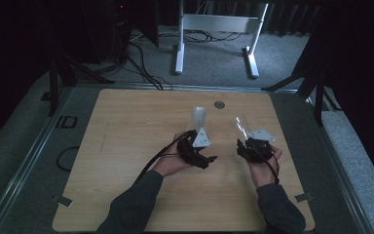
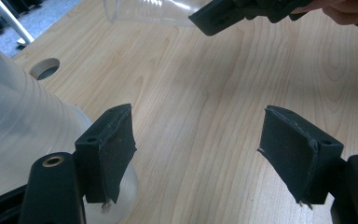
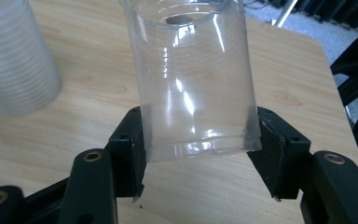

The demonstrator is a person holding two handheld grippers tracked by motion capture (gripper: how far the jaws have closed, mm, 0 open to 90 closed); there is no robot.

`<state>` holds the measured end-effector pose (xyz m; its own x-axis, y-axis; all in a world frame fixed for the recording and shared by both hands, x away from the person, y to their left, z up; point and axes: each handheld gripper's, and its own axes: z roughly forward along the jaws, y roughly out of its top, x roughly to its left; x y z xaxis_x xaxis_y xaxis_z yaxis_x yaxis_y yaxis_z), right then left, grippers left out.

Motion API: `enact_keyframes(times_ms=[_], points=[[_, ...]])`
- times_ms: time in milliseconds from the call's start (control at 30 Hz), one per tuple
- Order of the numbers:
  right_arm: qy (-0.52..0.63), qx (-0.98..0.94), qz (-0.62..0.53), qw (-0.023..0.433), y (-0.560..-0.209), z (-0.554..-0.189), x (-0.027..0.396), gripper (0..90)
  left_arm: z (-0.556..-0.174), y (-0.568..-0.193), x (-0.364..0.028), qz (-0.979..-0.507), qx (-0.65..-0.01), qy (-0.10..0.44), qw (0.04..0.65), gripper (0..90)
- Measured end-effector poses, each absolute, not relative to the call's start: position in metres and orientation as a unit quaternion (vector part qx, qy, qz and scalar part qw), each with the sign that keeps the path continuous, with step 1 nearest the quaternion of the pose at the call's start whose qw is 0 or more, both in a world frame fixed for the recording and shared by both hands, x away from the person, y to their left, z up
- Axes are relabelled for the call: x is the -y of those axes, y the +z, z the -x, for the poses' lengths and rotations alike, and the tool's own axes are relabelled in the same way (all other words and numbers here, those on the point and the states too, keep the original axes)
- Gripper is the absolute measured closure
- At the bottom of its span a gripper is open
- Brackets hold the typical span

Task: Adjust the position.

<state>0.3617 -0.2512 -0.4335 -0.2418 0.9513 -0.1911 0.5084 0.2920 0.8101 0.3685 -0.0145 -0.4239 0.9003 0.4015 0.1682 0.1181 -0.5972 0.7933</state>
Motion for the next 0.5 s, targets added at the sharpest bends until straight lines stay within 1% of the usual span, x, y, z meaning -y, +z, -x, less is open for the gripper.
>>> enact_keyframes(times_ms=[500], points=[[0.375,-0.691,-0.489,0.378,-0.433,-0.350,0.249,41.7,-0.369,-0.423,0.016,-0.872,-0.154,0.173,0.431,25.8]])
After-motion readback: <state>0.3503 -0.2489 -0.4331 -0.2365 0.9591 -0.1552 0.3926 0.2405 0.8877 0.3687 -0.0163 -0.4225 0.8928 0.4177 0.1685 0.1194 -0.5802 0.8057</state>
